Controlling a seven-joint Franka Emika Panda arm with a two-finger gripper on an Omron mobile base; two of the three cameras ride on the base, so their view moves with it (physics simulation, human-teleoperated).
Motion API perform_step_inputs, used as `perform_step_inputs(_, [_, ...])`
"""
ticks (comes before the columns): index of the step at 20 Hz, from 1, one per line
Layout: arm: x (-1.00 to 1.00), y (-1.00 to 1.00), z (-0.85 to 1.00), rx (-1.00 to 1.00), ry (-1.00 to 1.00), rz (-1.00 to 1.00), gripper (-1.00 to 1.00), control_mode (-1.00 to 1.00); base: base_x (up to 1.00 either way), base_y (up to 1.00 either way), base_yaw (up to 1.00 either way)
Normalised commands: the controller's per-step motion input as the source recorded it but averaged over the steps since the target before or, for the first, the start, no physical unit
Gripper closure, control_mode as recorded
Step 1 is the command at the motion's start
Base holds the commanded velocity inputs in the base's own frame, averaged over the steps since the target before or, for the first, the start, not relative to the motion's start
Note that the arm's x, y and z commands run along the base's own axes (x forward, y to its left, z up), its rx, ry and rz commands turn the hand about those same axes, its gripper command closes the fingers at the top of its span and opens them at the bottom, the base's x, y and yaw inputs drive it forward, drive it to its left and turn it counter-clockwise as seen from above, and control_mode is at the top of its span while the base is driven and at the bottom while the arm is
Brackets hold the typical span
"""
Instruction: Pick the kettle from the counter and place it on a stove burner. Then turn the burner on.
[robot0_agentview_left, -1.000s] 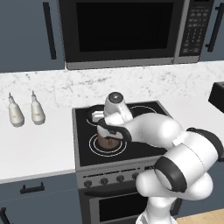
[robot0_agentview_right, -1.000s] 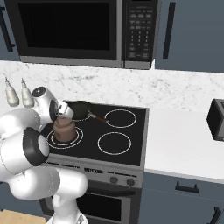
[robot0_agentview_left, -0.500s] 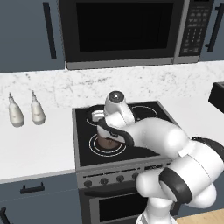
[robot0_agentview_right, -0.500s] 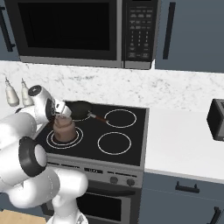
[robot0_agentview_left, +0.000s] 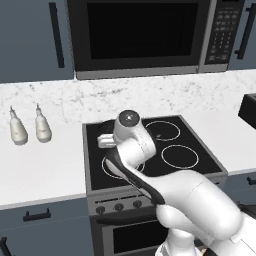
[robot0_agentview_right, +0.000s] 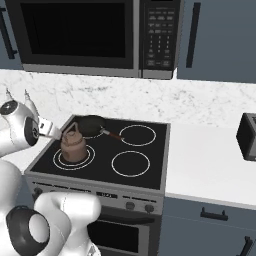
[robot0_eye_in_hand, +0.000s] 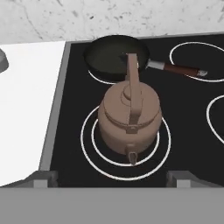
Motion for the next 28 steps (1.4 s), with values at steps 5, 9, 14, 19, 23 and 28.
perform_step_inputs(5, [-0.4,0.5,-0.04,-0.01,0.0,0.0,-1.0,-1.0,0.0,0.0,0.0])
perform_step_inputs(9, [-0.38,0.3,-0.19,0.0,0.0,0.0,-1.0,-1.0,0.0,0.0,0.0])
perform_step_inputs(14, [-0.3,0.2,-0.22,0.0,0.0,0.0,-1.0,-1.0,0.0,0.0,0.0])
perform_step_inputs(19, [-0.26,0.14,-0.43,0.0,0.0,0.0,-1.0,-1.0,0.0,0.0,0.0])
perform_step_inputs(23, [-0.11,0.09,-0.71,0.0,-0.1,0.0,-1.0,-1.0,0.0,0.0,0.0])
perform_step_inputs(28, [-0.01,0.04,-0.69,0.0,-0.19,0.0,-1.0,-1.0,0.0,0.0,0.0])
